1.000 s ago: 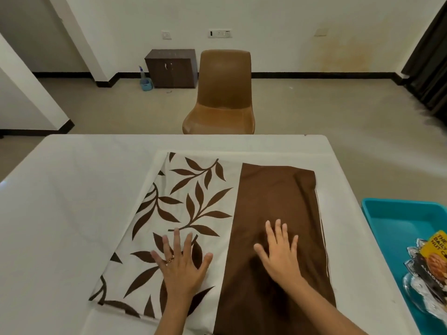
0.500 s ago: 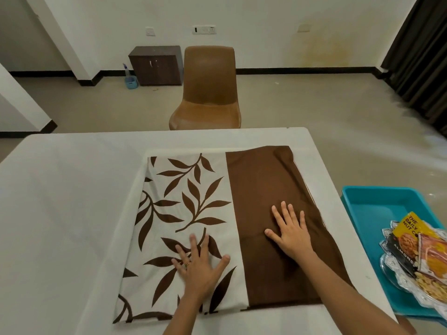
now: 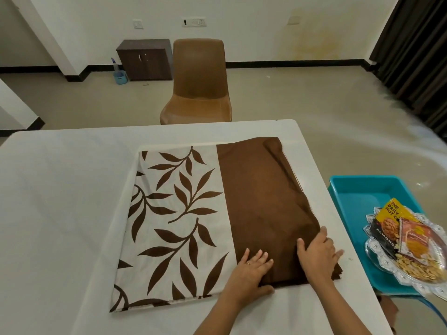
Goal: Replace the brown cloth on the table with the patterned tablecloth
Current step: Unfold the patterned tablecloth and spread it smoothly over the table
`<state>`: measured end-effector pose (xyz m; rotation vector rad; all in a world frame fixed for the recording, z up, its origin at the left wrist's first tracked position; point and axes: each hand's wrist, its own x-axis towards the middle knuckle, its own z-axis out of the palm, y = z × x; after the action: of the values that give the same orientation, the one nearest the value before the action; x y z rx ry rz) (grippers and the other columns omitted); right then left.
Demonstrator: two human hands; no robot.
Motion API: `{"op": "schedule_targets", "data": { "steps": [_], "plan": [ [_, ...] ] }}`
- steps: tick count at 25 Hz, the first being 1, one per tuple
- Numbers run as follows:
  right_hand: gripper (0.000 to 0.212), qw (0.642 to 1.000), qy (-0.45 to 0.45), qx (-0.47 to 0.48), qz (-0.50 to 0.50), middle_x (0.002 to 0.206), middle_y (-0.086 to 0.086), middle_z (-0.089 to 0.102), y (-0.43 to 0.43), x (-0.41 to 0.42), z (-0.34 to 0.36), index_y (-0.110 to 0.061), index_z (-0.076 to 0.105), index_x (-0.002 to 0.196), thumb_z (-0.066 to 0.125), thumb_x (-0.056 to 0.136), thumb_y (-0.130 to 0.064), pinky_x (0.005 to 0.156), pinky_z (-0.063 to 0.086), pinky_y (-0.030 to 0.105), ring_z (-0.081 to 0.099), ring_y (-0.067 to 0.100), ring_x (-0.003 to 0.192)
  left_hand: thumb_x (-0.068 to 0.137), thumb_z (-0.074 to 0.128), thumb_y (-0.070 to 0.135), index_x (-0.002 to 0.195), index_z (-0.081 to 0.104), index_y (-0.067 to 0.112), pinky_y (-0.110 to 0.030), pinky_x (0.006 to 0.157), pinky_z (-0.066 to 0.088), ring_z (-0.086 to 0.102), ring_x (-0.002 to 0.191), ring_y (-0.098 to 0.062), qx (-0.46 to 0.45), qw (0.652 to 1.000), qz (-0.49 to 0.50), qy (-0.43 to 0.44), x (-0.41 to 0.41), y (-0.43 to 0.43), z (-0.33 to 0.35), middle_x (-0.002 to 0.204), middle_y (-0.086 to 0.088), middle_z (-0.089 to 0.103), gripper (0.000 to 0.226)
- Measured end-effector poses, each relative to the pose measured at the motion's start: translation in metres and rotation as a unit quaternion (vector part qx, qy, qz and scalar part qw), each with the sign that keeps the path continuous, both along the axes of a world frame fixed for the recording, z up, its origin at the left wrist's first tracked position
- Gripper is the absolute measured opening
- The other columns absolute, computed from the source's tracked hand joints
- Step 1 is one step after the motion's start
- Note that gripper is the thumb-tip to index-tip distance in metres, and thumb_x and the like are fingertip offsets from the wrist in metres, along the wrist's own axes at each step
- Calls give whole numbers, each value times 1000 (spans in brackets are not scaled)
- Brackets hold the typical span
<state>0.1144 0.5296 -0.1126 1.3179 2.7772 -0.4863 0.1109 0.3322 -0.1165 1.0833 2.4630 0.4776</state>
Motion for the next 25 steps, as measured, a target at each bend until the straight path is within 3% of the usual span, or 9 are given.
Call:
{"op": "schedule_targets", "data": {
  "steps": [3,6,8,10,13,17,19,21,25],
  "plan": [
    [46,999,37,7,7,116,18,63,13,-2,13,-5,49,128,63,89,-24,106,34,50,58,37,107,85,11,70,147,34,19,-33,115,-14,18,146,-13,32,998,48,2,3,7,0,155,-1,29,83],
    [23,998,42,26,45,92,8,67,20,-5,33,-9,65,105,63,90,-27,81,48,38,61,25,82,94,33,58,145,39,20,-32,114,-11,24,144,-13,34,998,58,8,4,15,0,153,1,34,64],
    [23,996,58,26,61,87,5,65,21,-9,47,-11,68,102,65,90,-31,68,50,32,57,20,73,92,38,57,137,51,25,-35,115,3,39,137,-10,16,999,50,14,4,20,-2,144,5,47,57],
    [23,995,72,28,70,88,5,65,23,-10,58,-14,67,100,67,88,-33,60,44,26,52,16,70,94,17,62,121,65,31,-26,108,22,55,121,-3,-17,999,39,-22,9,31,-1,126,14,63,63],
    [24,993,95,21,62,91,5,69,29,-7,64,-16,67,97,72,83,-35,60,38,24,54,18,71,96,2,49,109,71,33,-18,99,39,61,110,1,60,995,78,-13,15,39,-5,112,19,68,73],
    [30,989,132,-61,8,98,10,70,49,3,56,-12,66,101,69,86,-37,67,44,29,61,25,83,101,9,42,87,76,30,-10,78,49,68,82,1,123,981,137,-58,10,51,2,85,15,74,69],
    [35,983,146,-107,-35,104,13,69,58,10,48,-10,62,108,60,91,-40,70,46,33,63,30,89,100,26,45,89,72,26,-4,65,44,65,71,-4,179,954,230,-68,6,49,11,79,12,70,51],
    [37,979,148,-126,-59,106,15,68,63,15,41,-8,60,109,50,96,-42,73,45,35,63,33,93,98,47,36,88,67,27,-5,63,42,60,72,-4,221,912,308,-157,-11,47,18,77,14,64,24],
    [39,946,231,-216,-79,125,16,60,54,14,33,-7,56,124,38,102,-33,95,42,42,55,33,114,98,49,28,78,63,17,-19,68,44,58,80,-15,306,767,479,-298,-47,31,35,78,-1,60,27]
  ]
}}
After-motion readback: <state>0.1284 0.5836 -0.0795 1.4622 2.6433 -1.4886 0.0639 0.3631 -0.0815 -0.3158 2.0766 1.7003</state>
